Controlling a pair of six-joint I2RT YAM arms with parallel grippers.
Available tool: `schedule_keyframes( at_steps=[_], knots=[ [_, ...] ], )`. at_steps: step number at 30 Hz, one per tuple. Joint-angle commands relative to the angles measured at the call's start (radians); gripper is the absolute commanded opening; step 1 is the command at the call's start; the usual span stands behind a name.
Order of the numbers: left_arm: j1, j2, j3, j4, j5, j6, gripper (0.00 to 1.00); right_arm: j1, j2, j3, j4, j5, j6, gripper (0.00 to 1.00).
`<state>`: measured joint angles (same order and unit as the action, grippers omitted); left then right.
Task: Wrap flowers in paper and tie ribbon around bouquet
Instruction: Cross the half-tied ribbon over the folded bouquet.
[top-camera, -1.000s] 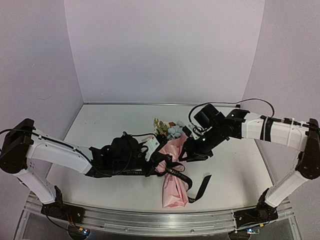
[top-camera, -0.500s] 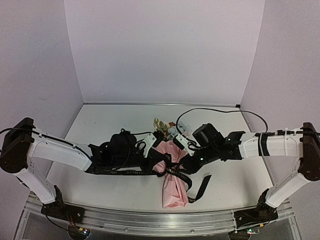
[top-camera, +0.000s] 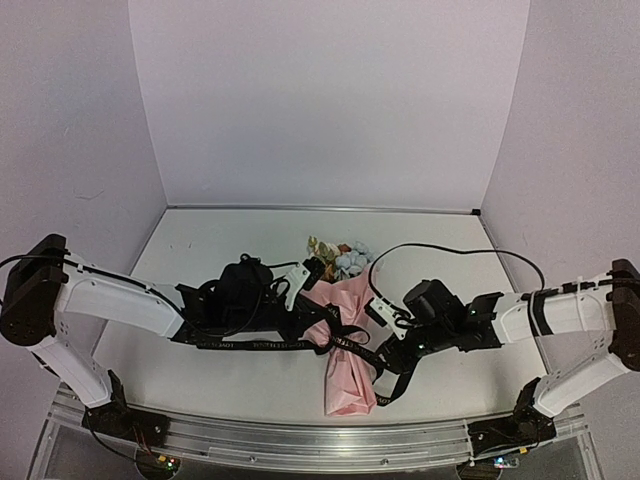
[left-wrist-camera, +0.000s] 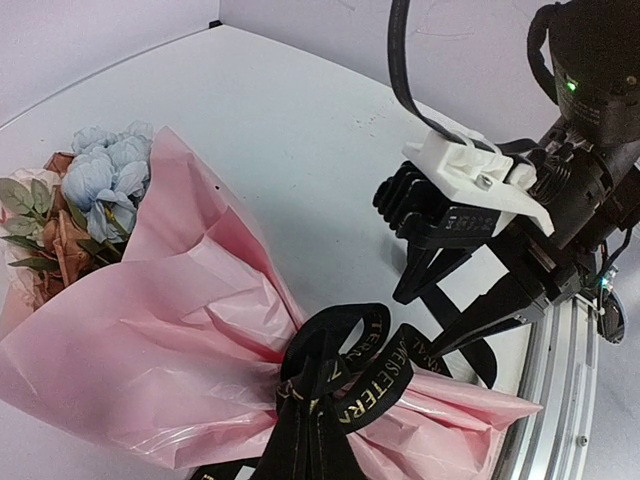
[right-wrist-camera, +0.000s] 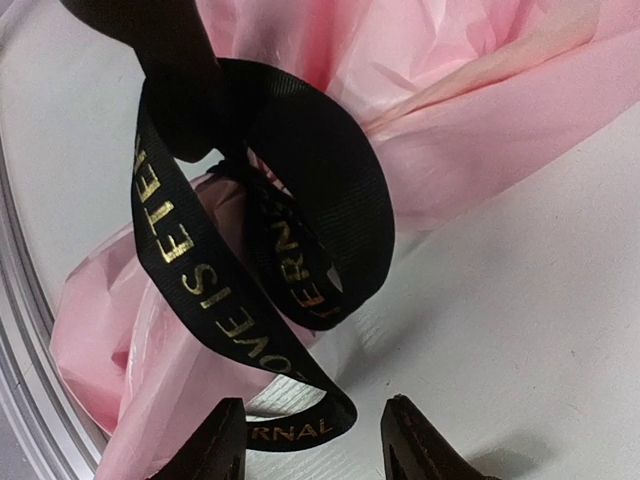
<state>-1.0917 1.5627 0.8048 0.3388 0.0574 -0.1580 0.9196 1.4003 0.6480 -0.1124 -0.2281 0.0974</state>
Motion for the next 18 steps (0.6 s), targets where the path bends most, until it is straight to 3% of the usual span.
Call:
schedule_keyframes(
  at_steps=[1, 18],
  knots=[
    [0.008, -0.012, 0.052, 0.005, 0.002, -0.015, 0.0, -0.005, -0.006, -0.033, 0.089, 0.02, 0.03, 0.46],
    [0.027, -0.025, 0.085, -0.027, 0.015, -0.034, 0.0, -0.033, 0.113, -0.103, 0.31, -0.021, 0.225, 0.4]
  ],
)
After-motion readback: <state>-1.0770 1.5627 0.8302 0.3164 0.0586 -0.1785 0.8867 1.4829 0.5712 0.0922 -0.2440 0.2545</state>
